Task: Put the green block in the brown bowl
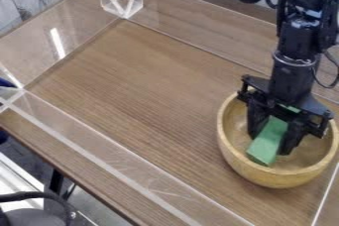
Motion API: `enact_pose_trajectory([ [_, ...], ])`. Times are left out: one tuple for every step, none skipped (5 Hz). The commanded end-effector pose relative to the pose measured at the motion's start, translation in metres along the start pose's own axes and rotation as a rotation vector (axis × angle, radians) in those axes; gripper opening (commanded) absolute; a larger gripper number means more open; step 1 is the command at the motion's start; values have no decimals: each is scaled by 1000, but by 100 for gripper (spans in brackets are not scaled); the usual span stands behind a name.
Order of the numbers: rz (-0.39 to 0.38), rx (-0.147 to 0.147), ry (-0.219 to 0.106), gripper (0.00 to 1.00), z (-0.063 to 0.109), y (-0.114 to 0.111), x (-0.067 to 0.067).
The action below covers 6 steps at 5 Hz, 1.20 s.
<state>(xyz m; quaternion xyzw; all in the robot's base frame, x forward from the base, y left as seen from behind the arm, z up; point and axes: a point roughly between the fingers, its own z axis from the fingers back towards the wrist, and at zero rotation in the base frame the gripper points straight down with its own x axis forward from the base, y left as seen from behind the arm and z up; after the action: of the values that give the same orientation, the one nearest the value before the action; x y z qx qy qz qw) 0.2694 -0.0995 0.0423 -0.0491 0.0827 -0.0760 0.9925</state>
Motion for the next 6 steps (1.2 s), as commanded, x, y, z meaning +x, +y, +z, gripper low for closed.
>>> enact_pose_trajectory([
  [0,-10,-63,0,15,0,13],
  [1,-10,-56,0,11,0,15],
  [3,-10,-49,0,8,0,16],
  [5,-9,-40,0,4,1,18],
  [8,-9,-32,0,1,1,19],
  [11,-8,-24,0,-2,2,19],
])
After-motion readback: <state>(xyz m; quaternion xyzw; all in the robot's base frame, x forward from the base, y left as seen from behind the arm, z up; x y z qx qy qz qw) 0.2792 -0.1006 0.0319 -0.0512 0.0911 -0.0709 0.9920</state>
